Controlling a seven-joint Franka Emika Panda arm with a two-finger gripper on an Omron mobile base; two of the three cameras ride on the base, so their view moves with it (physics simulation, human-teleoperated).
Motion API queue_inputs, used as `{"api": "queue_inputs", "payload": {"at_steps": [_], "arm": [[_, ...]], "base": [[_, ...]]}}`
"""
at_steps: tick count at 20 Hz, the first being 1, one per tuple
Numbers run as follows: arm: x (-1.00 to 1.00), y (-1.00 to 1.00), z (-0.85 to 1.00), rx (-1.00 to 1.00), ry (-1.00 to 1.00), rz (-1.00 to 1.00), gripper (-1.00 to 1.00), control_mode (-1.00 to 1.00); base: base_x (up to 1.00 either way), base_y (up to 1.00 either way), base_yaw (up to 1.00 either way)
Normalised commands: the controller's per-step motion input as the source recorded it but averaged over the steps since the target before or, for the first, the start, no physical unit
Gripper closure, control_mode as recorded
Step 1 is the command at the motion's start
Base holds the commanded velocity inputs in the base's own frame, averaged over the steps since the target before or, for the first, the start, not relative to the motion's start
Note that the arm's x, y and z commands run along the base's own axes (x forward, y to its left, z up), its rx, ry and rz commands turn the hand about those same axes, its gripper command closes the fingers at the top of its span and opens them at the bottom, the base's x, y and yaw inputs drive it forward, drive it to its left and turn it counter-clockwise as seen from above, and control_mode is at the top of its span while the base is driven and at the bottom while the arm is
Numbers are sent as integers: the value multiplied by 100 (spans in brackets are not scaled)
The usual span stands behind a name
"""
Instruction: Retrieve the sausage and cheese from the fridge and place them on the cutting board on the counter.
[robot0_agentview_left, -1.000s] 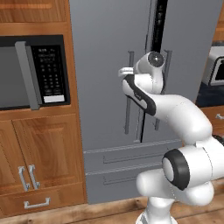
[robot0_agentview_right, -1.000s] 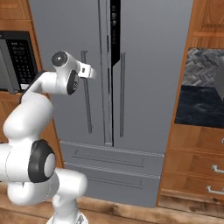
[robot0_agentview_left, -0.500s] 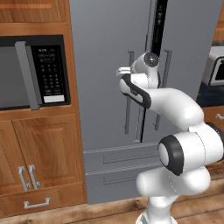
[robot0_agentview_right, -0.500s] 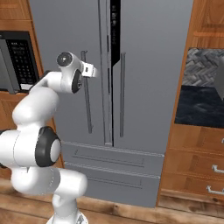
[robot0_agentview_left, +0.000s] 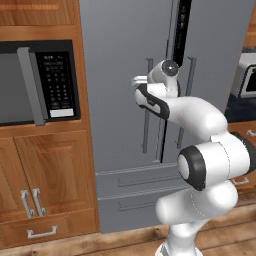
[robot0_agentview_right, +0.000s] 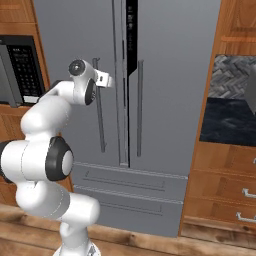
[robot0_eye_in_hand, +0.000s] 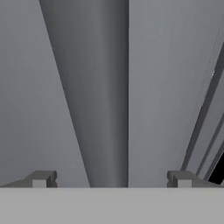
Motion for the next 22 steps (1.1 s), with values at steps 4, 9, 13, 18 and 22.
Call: {"api": "queue_inputs", "payload": {"at_steps": [4,9,13,18,22], "arm": [[25,0,-7,-1,-2,0,-100,-100],[25,1,-3,-1,-1,0,100,-100],[24,0,1,0,0,0,100,-100],[0,0,26,0,0,0,100,-100],[-23,0,50,0,0,0,100,-100]], "base": [[0,0,0],[0,0,0],[0,0,0],[0,0,0],[0,0,0]]}}
